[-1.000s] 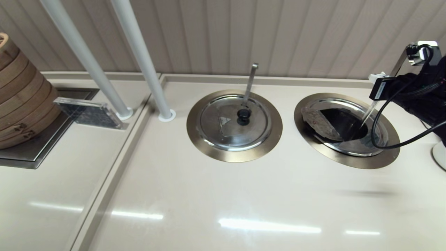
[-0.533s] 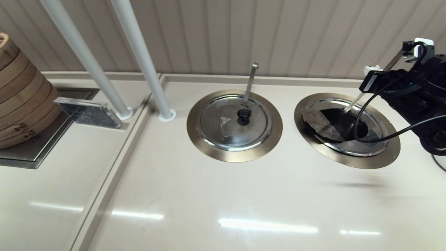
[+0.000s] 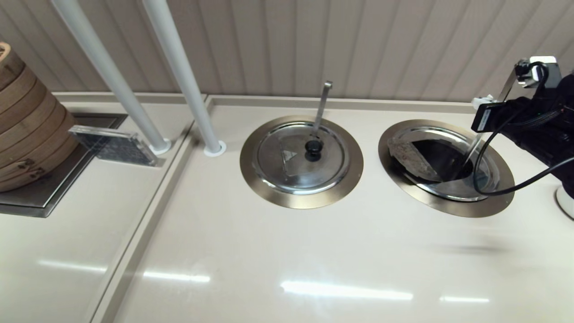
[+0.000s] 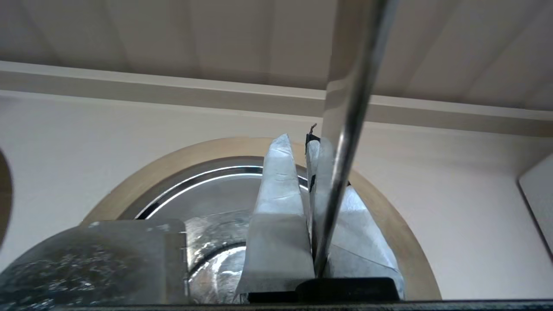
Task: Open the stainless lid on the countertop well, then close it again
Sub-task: Stir with a spoon
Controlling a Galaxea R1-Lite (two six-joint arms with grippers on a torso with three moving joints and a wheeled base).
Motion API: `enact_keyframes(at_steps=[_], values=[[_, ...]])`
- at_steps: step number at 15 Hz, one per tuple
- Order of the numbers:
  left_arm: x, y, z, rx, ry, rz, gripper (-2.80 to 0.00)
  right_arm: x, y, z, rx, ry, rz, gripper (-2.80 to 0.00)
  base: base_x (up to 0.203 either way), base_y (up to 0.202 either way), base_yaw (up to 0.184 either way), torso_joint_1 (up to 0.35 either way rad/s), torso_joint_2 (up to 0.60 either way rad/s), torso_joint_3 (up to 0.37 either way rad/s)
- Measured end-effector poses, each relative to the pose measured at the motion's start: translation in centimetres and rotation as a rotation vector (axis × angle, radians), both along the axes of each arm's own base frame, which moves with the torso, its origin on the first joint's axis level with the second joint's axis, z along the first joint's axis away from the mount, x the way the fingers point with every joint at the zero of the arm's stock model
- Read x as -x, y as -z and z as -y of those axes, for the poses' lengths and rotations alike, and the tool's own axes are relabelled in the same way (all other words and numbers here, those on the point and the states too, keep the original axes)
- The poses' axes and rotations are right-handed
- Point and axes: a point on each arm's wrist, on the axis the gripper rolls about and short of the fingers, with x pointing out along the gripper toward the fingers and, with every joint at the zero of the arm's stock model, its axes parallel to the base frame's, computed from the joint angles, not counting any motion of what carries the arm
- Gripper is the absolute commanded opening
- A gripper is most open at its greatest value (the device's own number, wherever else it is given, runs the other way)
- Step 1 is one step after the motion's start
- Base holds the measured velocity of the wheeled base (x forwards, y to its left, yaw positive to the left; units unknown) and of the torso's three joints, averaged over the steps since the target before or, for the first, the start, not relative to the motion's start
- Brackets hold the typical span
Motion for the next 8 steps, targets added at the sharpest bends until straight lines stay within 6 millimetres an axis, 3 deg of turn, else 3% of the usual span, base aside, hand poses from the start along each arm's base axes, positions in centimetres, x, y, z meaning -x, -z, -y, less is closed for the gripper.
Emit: enact_keyframes(at_steps=[3,8], values=[[0.0,0.0,0.0,0.000,0.000,0.000,-2.80,-1.4,-0.1,0.3,-0.023,0.072,0.094,-2.80,0.000,0.000,0.000,0.000,0.00,0.000],[0.0,0.0,0.0,0.000,0.001,0.000,-2.80,-1.7,0.3,-2.1,-0.158,-0.013,0.072,-2.80,0.000,0.000,0.000,0.000,0.00,0.000]])
